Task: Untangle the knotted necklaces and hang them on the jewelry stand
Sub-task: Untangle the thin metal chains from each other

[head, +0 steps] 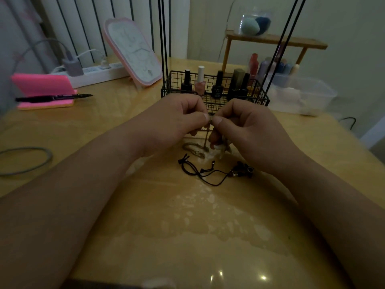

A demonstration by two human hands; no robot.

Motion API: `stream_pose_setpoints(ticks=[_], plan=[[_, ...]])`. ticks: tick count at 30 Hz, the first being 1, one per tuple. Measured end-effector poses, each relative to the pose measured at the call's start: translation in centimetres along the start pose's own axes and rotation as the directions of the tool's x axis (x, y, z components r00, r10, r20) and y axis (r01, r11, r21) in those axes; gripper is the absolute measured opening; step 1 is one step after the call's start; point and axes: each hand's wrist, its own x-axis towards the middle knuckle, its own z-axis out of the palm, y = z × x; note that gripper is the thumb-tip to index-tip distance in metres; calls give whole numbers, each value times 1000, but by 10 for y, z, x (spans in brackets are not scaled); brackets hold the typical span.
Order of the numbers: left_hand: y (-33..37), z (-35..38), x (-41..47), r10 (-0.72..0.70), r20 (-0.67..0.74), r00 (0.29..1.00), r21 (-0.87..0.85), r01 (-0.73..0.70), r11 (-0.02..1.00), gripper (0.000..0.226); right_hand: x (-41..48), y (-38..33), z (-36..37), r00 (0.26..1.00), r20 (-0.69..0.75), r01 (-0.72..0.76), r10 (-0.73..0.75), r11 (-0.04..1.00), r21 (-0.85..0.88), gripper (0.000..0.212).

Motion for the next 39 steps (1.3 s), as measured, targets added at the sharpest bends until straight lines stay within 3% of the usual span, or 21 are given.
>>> stream_pose_setpoints(ticks=[5,12,17,21,26,31,34,39], plan=[[2,1,-1,49,-46,998,111,-43,993,12,0,2,1,999,-8,38,-38,999,-22,4],[2,-1,0,26,-94,995,-11,-27,1000,12,2,4,-1,1000,-6,-6,6,1000,8,8],[2,1,2,-10,-104,995,-97,0,995,10,3,3,0,996,18,-94,92,973,209,14],[2,2,2,-28,-67,997,-102,21,995,11,6,-3,0,982,60,-184,177,859,477,20],[4,6,-2,14,-47,999,-87,-18,996,8,8,-4,0,959,87,-267,270,753,601,18],[5,8,-2,-17,-33,999,-158,11,987,8,7,-3,-2,966,59,-251,251,860,444,18],[5,7,-2,-36,7,999,-254,37,967,10,5,-4,-1,973,61,-227,222,887,402,19],[8,6,-4,-108,50,993,-262,118,958,9,2,-8,-1,976,83,-216,199,897,385,18]])
